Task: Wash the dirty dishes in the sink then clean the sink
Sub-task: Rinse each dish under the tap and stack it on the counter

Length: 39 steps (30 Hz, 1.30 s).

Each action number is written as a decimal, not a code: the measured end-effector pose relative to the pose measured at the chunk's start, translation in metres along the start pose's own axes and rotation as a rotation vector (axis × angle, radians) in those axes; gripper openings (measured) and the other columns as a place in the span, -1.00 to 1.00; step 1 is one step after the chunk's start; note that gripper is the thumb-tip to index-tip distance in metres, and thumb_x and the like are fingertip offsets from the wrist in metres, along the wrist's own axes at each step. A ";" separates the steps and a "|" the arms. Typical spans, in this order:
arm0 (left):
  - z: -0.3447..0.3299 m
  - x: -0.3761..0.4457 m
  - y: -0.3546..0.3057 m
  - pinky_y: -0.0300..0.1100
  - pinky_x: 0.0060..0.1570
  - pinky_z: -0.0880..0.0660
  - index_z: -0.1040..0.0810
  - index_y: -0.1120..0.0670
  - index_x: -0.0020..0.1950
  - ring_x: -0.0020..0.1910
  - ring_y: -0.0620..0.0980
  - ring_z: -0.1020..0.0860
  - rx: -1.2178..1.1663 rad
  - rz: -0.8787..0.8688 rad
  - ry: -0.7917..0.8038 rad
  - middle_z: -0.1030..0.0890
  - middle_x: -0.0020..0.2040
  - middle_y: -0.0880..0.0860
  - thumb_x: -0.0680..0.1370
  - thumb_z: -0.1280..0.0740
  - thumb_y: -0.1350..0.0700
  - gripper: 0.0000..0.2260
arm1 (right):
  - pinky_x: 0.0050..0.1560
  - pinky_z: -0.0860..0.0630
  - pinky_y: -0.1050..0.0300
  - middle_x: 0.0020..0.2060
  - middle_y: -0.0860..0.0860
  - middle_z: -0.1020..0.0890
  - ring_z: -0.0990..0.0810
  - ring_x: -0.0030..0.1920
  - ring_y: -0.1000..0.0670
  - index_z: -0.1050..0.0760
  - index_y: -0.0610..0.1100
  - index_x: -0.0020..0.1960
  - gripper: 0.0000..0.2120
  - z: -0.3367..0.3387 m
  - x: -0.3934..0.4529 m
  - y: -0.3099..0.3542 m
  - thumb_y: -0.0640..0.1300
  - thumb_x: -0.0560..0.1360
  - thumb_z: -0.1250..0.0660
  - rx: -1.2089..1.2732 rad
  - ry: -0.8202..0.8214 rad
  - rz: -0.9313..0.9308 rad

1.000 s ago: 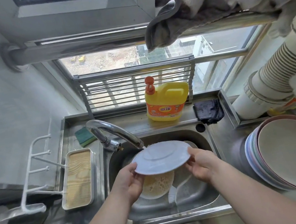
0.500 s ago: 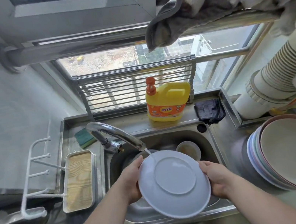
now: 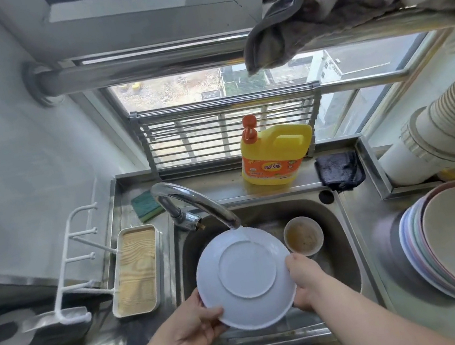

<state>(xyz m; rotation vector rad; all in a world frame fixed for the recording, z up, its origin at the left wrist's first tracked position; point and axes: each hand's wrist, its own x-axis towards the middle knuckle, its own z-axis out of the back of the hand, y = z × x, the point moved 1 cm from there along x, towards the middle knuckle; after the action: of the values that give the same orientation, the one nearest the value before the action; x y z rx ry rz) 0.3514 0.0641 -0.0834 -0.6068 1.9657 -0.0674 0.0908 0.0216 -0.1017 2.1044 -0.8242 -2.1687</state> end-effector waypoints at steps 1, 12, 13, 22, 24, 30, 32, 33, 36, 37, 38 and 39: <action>0.002 -0.003 0.001 0.22 0.06 -0.66 -0.50 0.13 0.44 0.18 0.34 -0.66 0.007 0.019 0.013 -0.63 0.33 0.29 0.30 -0.49 0.56 -0.24 | 0.01 -0.65 -0.31 -0.05 -0.18 -0.73 -0.70 -0.06 -0.25 -0.58 -0.21 -0.01 -0.82 -0.001 0.000 0.001 -0.24 0.60 -0.20 -0.036 -0.007 0.034; -0.007 0.004 -0.045 0.32 0.24 -0.56 -0.67 0.22 0.30 0.21 0.40 -0.65 -0.101 -0.050 -0.191 -0.64 0.26 0.37 0.67 -0.32 -0.12 -0.56 | -0.17 -0.66 -0.01 -0.17 -0.07 -0.77 -0.71 -0.17 -0.09 -0.72 -0.08 -0.04 -0.87 -0.017 0.002 0.032 -0.04 0.58 -0.45 -0.325 0.035 0.216; -0.005 0.003 -0.047 0.30 0.13 -0.62 -0.68 0.24 0.25 0.14 0.37 -0.68 -0.089 -0.082 -0.216 -0.67 0.21 0.36 0.62 -0.39 -0.03 -0.62 | -0.14 -0.68 -0.04 -0.15 -0.08 -0.76 -0.71 -0.14 -0.12 -0.70 -0.09 0.00 -0.85 -0.017 0.004 0.033 -0.01 0.58 -0.45 -0.293 0.024 0.208; -0.009 0.014 -0.009 0.15 -0.16 -0.69 -0.45 0.14 0.40 -0.09 0.21 -0.74 -0.148 -0.059 -0.257 -0.72 0.10 0.29 0.74 -0.18 0.29 -0.75 | -0.24 -0.49 0.02 -0.26 -0.12 -0.60 -0.50 -0.24 -0.11 -0.60 -0.06 -0.22 -0.74 -0.008 0.004 0.037 -0.13 0.60 -0.25 -0.227 -0.056 0.249; -0.021 0.021 -0.005 0.22 -0.07 -0.68 -0.55 0.03 0.37 -0.01 0.24 -0.75 -0.177 -0.057 -0.245 -0.72 0.14 0.26 0.71 -0.27 0.23 -0.74 | -0.23 -0.38 0.00 -0.28 -0.12 -0.48 -0.38 -0.24 -0.10 -0.51 -0.04 -0.34 -0.65 -0.001 0.000 0.044 -0.13 0.62 -0.23 -0.159 -0.077 0.287; -0.069 0.042 -0.014 0.22 0.25 -0.52 -0.60 -0.06 0.38 0.34 0.18 -0.59 -0.085 0.022 -0.177 -0.67 0.33 0.09 0.66 -0.20 -0.34 -0.52 | -0.16 -0.52 -0.01 -0.24 -0.03 -0.67 -0.56 -0.24 -0.01 -0.66 0.01 -0.09 -0.74 0.025 -0.023 0.074 -0.02 0.69 -0.25 -0.121 -0.101 0.554; -0.083 0.049 -0.018 0.24 0.43 -0.36 -0.59 -0.14 0.35 0.41 0.21 -0.52 -0.091 0.045 -0.157 -0.62 0.39 0.07 0.65 -0.08 -0.41 -0.48 | -0.11 -0.54 0.01 -0.23 0.05 -0.69 -0.58 -0.21 0.02 -0.67 0.05 -0.06 -0.76 0.036 -0.028 0.078 -0.02 0.71 -0.27 -0.119 -0.100 0.616; -0.088 0.052 -0.020 0.23 0.42 -0.36 -0.56 -0.17 0.34 0.42 0.24 -0.51 -0.108 0.052 -0.158 -0.60 0.41 0.07 0.64 -0.03 -0.44 -0.46 | -0.08 -0.54 0.01 -0.22 0.06 -0.69 -0.58 -0.18 0.02 -0.66 0.01 -0.03 -0.77 0.042 -0.030 0.078 -0.04 0.72 -0.28 -0.102 -0.098 0.635; -0.098 0.060 -0.024 0.13 -0.06 -0.65 -0.57 0.06 0.37 0.18 0.28 -0.60 -0.165 0.063 -0.150 -0.61 0.32 0.21 0.59 0.00 -0.52 -0.23 | -0.01 -0.50 0.06 -0.16 0.00 -0.68 -0.55 -0.10 0.00 -0.62 -0.07 -0.01 -0.81 0.059 -0.032 0.072 -0.12 0.72 -0.28 -0.013 -0.090 0.663; -0.103 0.060 -0.024 0.14 -0.14 -0.66 -0.59 0.17 0.35 0.10 0.30 -0.63 -0.194 0.056 -0.137 -0.63 0.25 0.26 0.59 -0.03 -0.51 -0.18 | 0.02 -0.50 0.06 -0.14 -0.02 -0.67 -0.55 -0.07 -0.03 -0.61 -0.07 -0.03 -0.79 0.065 -0.032 0.068 -0.11 0.72 -0.27 0.012 -0.067 0.647; -0.109 0.058 -0.025 0.16 -0.17 -0.67 -0.60 0.24 0.33 0.03 0.32 -0.66 -0.228 0.045 -0.130 -0.66 0.19 0.31 0.62 -0.09 -0.45 -0.22 | 0.05 -0.51 0.03 -0.14 -0.04 -0.66 -0.56 -0.05 -0.06 -0.61 -0.05 -0.05 -0.76 0.070 -0.033 0.063 -0.06 0.73 -0.26 0.035 -0.027 0.611; -0.115 0.056 -0.025 0.17 -0.19 -0.67 -0.58 0.29 0.36 -0.04 0.33 -0.69 -0.252 0.030 -0.126 -0.67 0.12 0.34 0.69 -0.18 -0.29 -0.35 | 0.08 -0.53 0.01 -0.13 -0.04 -0.66 -0.59 -0.05 -0.06 -0.63 -0.04 -0.06 -0.71 0.073 -0.032 0.059 0.02 0.73 -0.24 0.047 0.004 0.558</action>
<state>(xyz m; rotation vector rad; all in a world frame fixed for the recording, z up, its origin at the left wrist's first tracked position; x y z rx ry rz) 0.2429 -0.0076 -0.0685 -0.7265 1.8740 0.2346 0.0053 0.0089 -0.0530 1.6246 -1.2826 -1.8554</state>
